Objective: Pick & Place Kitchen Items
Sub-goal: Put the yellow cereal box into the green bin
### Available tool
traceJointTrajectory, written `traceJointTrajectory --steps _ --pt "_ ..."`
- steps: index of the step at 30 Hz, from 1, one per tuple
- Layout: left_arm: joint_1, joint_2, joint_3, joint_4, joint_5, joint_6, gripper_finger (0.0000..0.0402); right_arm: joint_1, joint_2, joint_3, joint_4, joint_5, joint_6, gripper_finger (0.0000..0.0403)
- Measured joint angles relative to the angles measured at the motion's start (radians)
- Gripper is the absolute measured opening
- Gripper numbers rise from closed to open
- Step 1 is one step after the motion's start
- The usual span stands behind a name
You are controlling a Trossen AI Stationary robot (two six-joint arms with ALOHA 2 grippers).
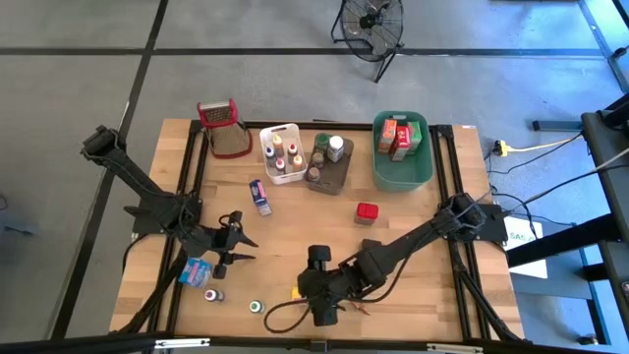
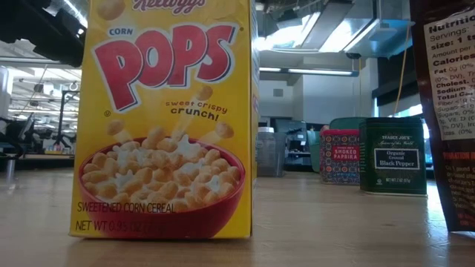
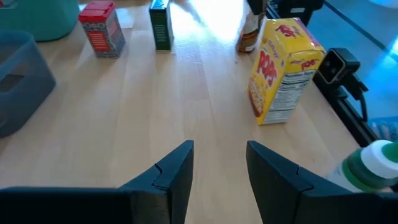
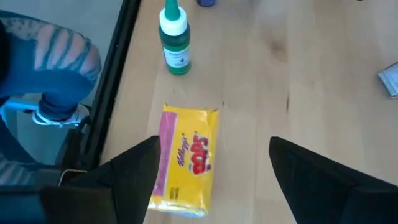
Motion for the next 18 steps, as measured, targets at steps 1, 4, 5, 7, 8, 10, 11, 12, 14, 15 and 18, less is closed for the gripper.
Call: traceJointTrajectory --steps 1,4,5,7,8,10,11,12,14,15,18 --pt "0.0 0.0 0.0 0.0 0.01 0.0 0.0143 -0.001 0.0 -0.012 0.016 -0.001 0.002 0.0303" --pt "0.0 0.0 0.0 0.0 0.017 0.0 0.0143 0.0 0.001 -0.044 0.061 -0.002 0.004 0.0303" --pt "0.0 0.0 0.0 0.0 0.017 0.001 0.0143 0.0 0.001 -0.048 0.075 -0.006 0.004 0.0303" --pt "0.0 0.0 0.0 0.0 0.017 0.004 0.0143 0.0 0.0 -0.052 0.087 -0.034 0.004 0.0303" --pt "0.0 0.0 0.0 0.0 0.017 0.007 0.0143 0.0 0.0 -0.053 0.085 -0.049 0.003 0.0303" --pt "0.0 0.0 0.0 0.0 0.017 0.008 0.0143 0.0 0.0 -0.054 0.086 -0.061 0.004 0.0303" --pt "0.0 0.0 0.0 0.0 0.017 0.008 0.0143 0.0 0.0 -0.054 0.093 -0.061 0.003 0.0303" --pt "0.0 0.0 0.0 0.0 0.017 0.008 0.0143 0.0 0.0 -0.054 0.1 -0.061 0.003 0.0303" --pt "0.0 0.0 0.0 0.0 0.016 0.008 0.0143 0.0 0.0 -0.054 0.099 -0.061 0.003 0.0303" --pt "0.0 0.0 0.0 0.0 0.015 0.008 0.0143 0.0 0.0 -0.054 0.097 -0.061 0.003 0.0303" --pt "0.0 0.0 0.0 0.0 0.011 0.008 0.0143 0.0 0.006 -0.053 0.103 -0.061 0.003 0.0303"
